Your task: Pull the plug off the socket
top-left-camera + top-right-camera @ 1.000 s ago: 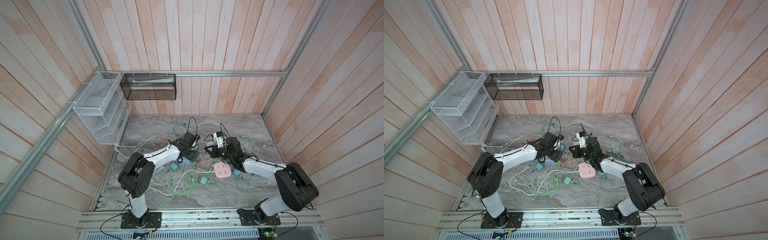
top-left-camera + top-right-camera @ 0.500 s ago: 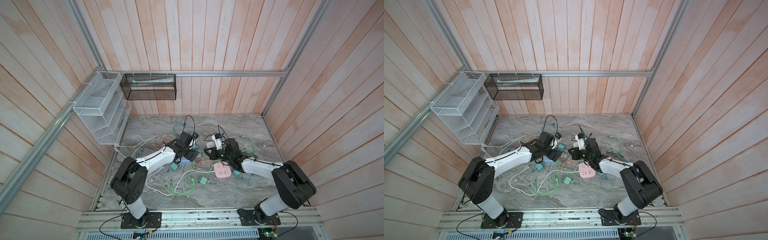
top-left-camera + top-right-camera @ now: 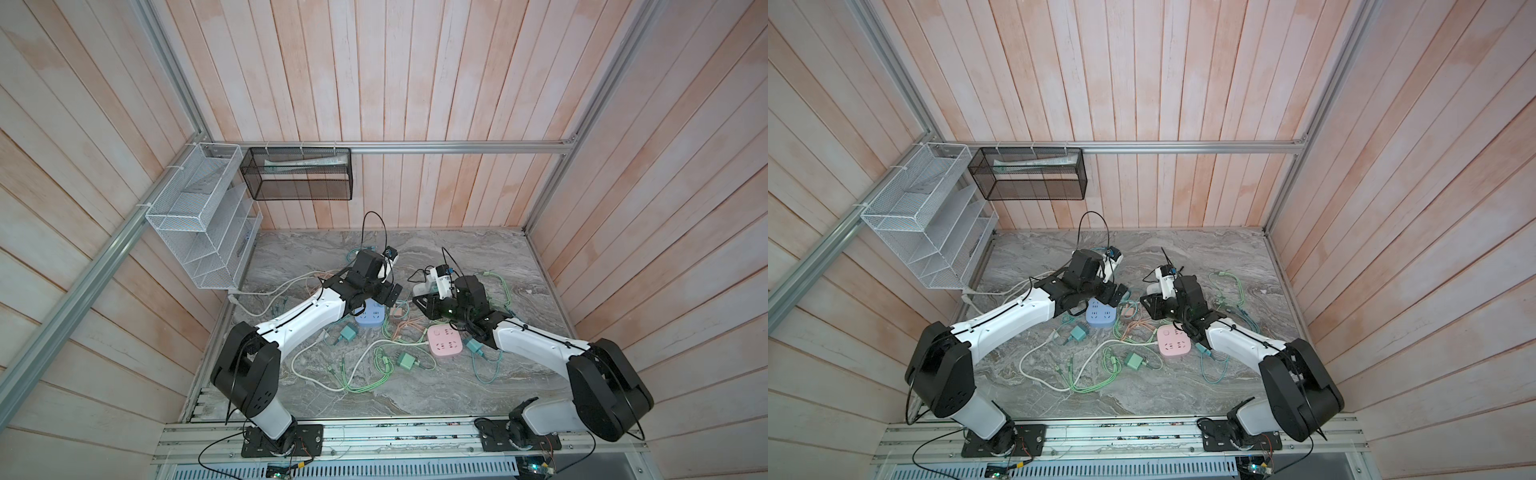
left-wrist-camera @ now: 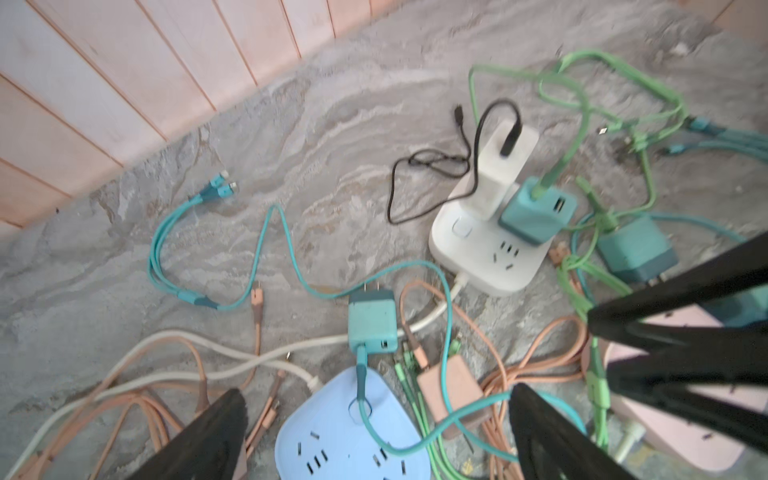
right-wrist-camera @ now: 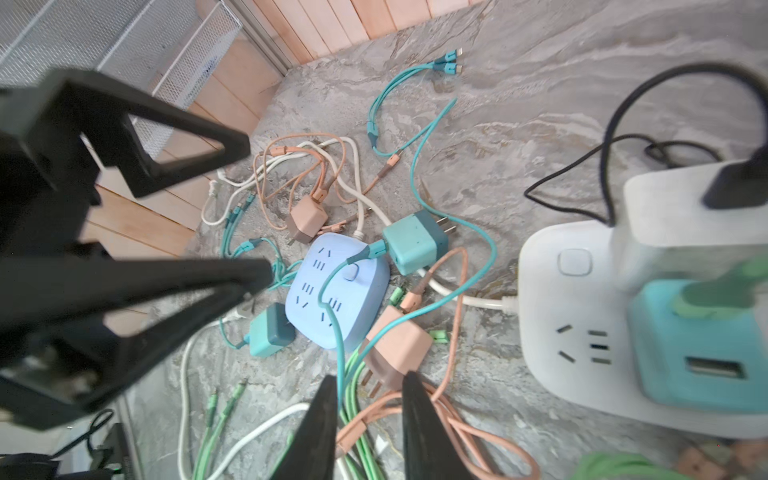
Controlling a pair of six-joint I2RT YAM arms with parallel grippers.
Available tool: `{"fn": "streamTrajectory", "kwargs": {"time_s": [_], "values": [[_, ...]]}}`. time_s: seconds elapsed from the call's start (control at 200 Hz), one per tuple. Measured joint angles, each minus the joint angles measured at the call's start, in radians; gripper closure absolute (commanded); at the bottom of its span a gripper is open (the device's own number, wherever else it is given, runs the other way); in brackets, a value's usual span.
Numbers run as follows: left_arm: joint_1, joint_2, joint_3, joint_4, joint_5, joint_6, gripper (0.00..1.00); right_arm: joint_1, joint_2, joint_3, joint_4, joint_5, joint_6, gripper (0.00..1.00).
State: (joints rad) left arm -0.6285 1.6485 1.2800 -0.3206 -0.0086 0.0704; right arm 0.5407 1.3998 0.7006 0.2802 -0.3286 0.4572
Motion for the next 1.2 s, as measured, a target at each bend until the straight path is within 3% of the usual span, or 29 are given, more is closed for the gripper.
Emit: {"fn": "streamTrajectory", "kwargs": {"time_s": [0.3, 0.635, 1.2], "values": [[-0.006, 0.311, 0.326, -0.01, 0.129, 0.035, 0.04, -0.033, -0.089, -0.05, -0.103, 0.157, -0.043, 0.56], [-0.039, 0.465, 0.329, -0.057, 0.188, 0.051, 0.06, -0.08, -0.1, -0.1, -0.162, 0.28, -0.101, 0.53], [-0.04, 0.602, 0.439, -0.066, 0.166, 0.025, 0.15, -0.091, 0.106, -0.004, -0.13, 0.325, -0.253, 0.54]]}}
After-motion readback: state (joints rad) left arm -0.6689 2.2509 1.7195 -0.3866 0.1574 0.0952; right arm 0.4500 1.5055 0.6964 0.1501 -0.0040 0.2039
